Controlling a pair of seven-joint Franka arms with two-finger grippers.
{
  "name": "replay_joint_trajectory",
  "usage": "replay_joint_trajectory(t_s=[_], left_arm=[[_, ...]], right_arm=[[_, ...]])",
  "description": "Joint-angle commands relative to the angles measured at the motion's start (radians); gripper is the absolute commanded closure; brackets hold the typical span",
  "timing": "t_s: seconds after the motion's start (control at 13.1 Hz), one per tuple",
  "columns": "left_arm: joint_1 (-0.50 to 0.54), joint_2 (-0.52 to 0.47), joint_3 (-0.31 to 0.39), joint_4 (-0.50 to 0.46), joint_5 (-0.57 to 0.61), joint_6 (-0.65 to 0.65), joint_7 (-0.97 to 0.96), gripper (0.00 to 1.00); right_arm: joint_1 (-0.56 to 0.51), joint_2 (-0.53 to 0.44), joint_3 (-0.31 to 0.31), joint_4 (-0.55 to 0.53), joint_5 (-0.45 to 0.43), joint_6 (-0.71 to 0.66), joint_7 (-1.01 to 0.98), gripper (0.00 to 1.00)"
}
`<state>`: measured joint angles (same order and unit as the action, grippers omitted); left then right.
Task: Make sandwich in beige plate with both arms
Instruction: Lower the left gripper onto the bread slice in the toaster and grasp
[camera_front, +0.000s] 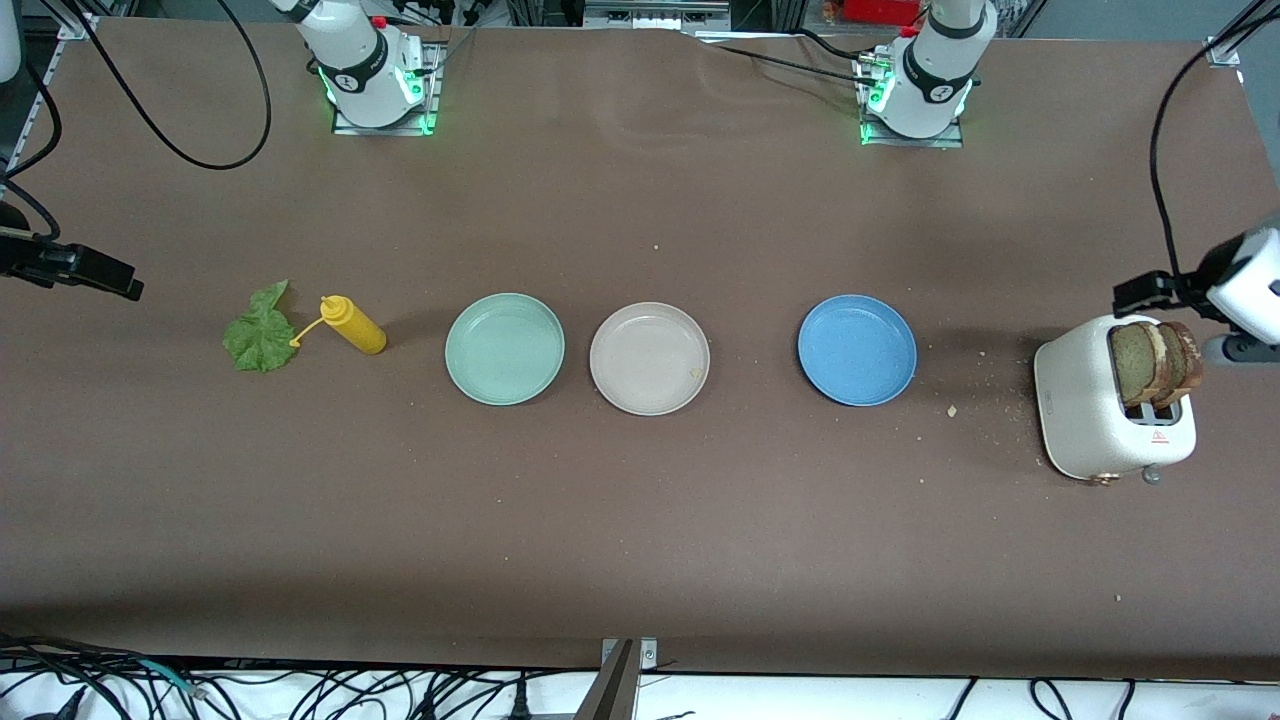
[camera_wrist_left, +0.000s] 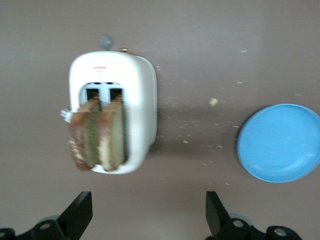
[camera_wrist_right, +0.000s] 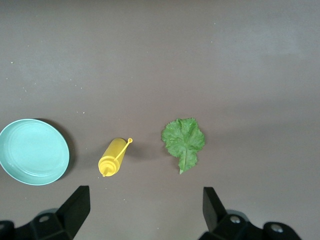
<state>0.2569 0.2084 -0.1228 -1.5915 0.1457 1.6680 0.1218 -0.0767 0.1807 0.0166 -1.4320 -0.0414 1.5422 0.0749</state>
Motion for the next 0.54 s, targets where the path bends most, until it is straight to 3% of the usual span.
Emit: replay_joint_trajectory(t_s=[0.0,0.23,0.46], left_arm=[[0.102,0.063,-0.012,-0.008,0.029,0.060,0.123,0.00],[0.131,0.063,-0.014,-0.132,0.029,0.191,0.150,0.02],[0.122,0.045,-0.047,-0.150,0.034,0.207,0.125,0.03]], right_arm=[[-0.005,-0.004,0.002,0.002,0.018,-0.011,-0.009,0.00],[-0.005,-0.004,0.000,0.002,0.018,-0.011,-0.009,0.00],[-0.006,-0.004,-0.003,0.002,0.020,-0.011,-0.036,0.00]])
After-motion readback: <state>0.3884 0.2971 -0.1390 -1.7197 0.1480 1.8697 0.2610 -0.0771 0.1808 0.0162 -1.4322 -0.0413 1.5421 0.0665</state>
